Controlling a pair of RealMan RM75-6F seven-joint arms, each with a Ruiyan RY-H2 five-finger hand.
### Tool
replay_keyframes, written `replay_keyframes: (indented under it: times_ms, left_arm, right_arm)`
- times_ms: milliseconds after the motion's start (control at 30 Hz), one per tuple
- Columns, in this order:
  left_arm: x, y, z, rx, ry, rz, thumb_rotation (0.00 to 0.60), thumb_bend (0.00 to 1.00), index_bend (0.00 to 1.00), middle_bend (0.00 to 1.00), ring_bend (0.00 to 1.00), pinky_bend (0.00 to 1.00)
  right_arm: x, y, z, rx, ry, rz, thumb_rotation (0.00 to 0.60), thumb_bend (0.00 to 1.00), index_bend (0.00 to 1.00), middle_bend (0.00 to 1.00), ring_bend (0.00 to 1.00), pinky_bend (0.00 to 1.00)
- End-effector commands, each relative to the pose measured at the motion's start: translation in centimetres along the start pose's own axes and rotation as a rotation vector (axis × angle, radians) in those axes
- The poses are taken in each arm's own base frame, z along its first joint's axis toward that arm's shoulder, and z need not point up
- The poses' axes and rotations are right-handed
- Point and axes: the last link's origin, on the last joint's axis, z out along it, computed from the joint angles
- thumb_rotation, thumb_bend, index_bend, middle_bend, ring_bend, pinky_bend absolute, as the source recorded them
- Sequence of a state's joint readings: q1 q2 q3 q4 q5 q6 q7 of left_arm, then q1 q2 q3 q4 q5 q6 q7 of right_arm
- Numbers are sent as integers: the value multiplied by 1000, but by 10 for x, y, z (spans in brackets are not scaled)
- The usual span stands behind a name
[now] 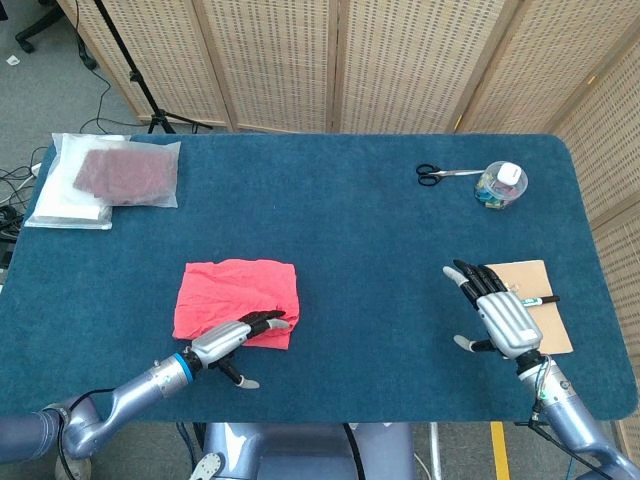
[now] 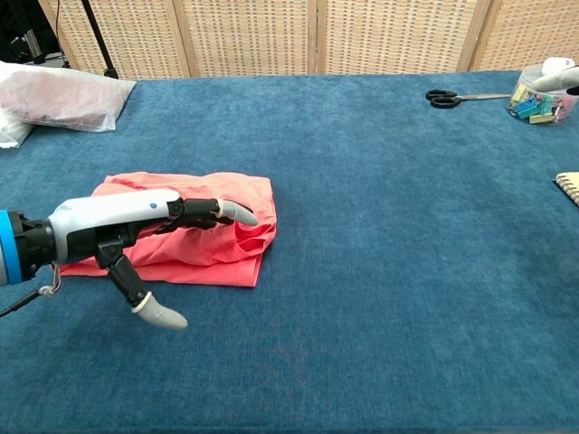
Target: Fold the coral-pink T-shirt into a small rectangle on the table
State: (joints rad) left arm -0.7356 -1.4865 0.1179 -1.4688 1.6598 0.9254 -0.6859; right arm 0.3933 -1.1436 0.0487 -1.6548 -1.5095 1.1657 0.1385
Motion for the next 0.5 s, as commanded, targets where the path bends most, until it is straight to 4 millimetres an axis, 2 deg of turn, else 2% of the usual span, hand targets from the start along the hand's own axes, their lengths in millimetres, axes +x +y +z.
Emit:
replay_keyframes:
  times_ms: [33, 500]
  left_arm:
    - [-4, 2, -4, -8, -13, 11, 600, 10, 0, 0, 0, 0]
    - [-22, 15, -14, -63, -89, 12, 600, 10, 0, 0, 0, 0]
  right_arm:
    - [0, 0, 0, 0, 0, 0, 600, 208, 0, 0, 0, 0]
    - [1, 0, 0, -1, 1, 3, 600, 208, 0, 0, 0, 0]
